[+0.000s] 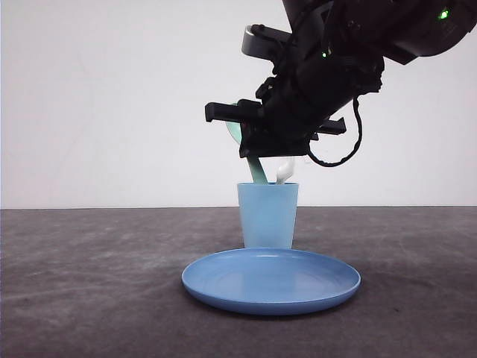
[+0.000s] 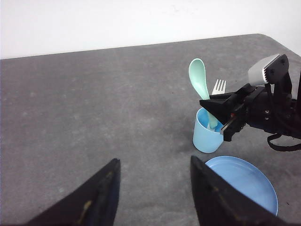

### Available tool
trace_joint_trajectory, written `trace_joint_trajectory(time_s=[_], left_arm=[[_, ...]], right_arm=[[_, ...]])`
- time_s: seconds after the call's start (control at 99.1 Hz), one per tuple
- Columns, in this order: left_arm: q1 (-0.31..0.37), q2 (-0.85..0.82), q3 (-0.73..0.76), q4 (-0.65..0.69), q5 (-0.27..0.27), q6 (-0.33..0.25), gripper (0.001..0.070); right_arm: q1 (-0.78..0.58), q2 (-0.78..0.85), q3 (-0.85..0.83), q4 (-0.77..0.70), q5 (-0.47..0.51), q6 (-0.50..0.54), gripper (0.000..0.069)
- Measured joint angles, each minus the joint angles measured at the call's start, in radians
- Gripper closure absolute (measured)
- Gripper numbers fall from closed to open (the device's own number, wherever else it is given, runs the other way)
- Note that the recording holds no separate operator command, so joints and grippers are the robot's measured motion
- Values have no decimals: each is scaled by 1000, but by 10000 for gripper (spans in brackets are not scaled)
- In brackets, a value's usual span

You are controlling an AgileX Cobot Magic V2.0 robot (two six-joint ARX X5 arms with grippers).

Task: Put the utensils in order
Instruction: 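Lower the spoon into the cup beside the fork and release it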

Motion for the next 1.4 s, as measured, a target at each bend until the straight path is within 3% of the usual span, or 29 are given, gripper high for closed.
trace_joint_trajectory(time_s=[0.182,0.434,0.686,0.999,1.402], left_arm=[[0,0,0,0,0,0,429],[0,0,0,0,0,0,429],[0,0,0,0,0,0,429],[0,0,0,0,0,0,429],[0,0,0,5,0,-1,429]], right_arm=[[0,6,0,-2,-1,6,603],[0,6,0,-8,-1,6,441],[0,-18,0,-29,-4,6,426],[20,-269,0,-153,-26,-51,402],[71,-682,0,-562,-30,-101,36]])
